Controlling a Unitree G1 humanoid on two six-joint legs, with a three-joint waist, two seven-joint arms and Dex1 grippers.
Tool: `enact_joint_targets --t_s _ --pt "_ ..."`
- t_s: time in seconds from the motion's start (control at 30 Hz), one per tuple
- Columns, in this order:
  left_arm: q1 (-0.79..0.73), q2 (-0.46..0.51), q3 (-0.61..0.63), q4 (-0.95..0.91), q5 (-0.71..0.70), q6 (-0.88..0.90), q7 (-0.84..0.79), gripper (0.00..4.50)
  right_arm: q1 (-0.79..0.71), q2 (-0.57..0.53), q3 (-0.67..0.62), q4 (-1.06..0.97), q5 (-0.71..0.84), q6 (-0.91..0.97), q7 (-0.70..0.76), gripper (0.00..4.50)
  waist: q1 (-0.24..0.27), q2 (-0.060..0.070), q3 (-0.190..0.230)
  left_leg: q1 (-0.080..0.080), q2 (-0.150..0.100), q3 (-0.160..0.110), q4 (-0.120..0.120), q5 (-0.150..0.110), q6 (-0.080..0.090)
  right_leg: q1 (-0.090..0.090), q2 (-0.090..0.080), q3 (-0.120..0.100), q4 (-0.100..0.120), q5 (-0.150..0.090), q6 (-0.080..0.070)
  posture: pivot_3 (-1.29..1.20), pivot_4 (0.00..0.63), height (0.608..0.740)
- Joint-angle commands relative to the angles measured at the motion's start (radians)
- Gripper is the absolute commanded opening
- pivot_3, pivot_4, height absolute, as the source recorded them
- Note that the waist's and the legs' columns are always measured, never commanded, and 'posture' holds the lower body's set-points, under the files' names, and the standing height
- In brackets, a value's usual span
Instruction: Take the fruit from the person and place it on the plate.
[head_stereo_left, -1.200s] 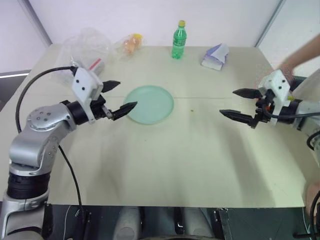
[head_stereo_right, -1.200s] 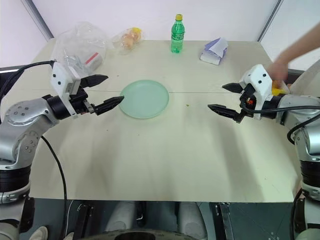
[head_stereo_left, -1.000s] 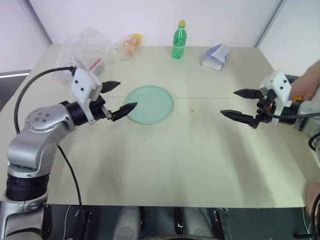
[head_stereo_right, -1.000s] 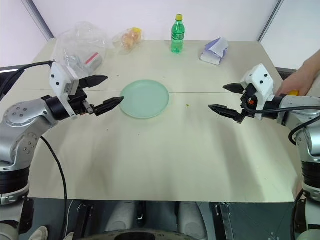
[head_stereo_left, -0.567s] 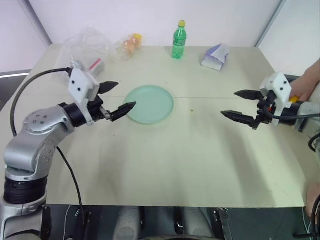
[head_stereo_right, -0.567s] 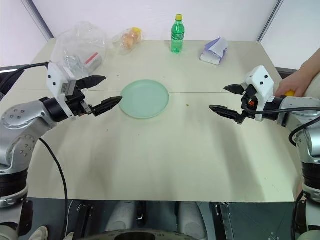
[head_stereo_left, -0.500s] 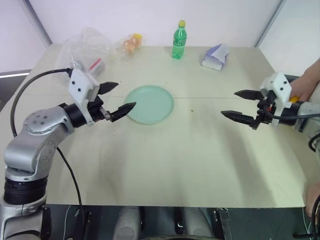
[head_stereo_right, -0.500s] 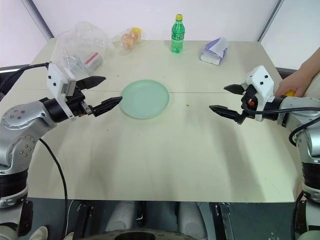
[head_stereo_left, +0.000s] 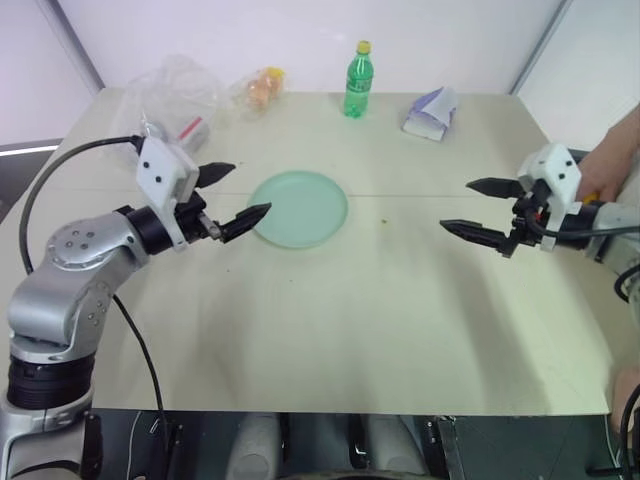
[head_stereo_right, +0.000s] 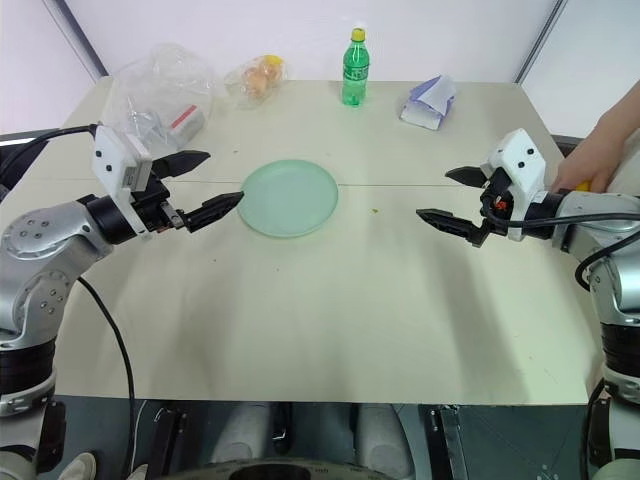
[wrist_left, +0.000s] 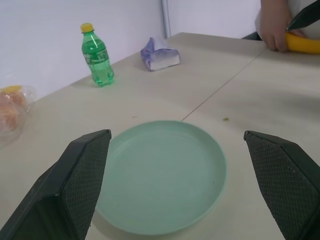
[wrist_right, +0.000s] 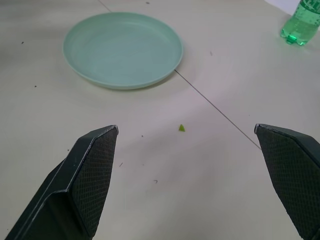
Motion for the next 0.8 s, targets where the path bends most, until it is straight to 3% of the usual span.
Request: enact_joint_targets --t_s 0.03,0.63,0.8 --pt "-0.018 0.015 0.012 -0.025 0.008 -0.024 -0.003 4.46 -0.013 0.001 -0.024 -0.010 0.001 -0.021 0.000 4.50 0.000 0.000 0.000 0.000 0.000 0.000 0.000 0.000 0.000 0.000 0.000 0.000 0.000 0.000 0.000 0.00 0.150 0.731" --pt "-0.042 0.014 0.008 0.009 0.026 -0.046 -0.019 4.46 -0.010 0.002 -0.033 -0.020 0.010 -0.016 -0.010 4.50 0.000 0.000 0.000 0.000 0.000 0.000 0.000 0.000 0.000 0.000 0.000 0.000 0.000 0.000 0.000 0.00 0.150 0.731" --pt "-0.062 0.005 -0.001 0.034 0.044 -0.066 -0.017 4.46 -0.166 0.129 -0.031 -0.027 0.063 0.098 -0.175 4.50 -0.007 0.000 0.000 0.000 0.000 0.000 0.000 0.000 0.000 0.000 0.000 0.000 0.001 0.000 0.000 0.00 0.150 0.731"
